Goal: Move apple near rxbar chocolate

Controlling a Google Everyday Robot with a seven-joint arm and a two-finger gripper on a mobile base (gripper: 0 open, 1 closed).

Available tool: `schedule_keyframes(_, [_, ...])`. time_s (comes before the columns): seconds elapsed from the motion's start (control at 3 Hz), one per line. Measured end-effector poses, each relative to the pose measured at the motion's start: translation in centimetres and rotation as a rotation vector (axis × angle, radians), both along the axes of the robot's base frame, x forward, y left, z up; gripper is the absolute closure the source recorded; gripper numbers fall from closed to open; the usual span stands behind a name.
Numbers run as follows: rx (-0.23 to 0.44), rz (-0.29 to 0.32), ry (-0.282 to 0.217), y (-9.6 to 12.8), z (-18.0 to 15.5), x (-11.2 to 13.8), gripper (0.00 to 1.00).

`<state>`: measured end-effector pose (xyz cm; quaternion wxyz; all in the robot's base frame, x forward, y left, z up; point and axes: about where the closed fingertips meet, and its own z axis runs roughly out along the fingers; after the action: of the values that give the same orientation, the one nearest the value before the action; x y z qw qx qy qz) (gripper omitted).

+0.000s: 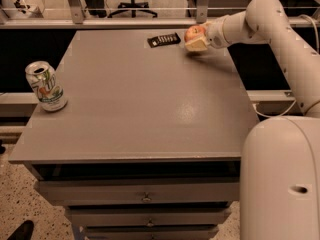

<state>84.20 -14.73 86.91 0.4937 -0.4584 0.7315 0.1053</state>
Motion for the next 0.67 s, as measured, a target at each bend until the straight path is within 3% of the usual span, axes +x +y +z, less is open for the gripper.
schedule_keyframes(0.33, [0.057,-0.046,-0.058,-0.8,2.9,2.1,1.0])
schedule_keyframes(0.67, [0.101,-0.056,-0.08,-0.6,4.7,3.0,1.0])
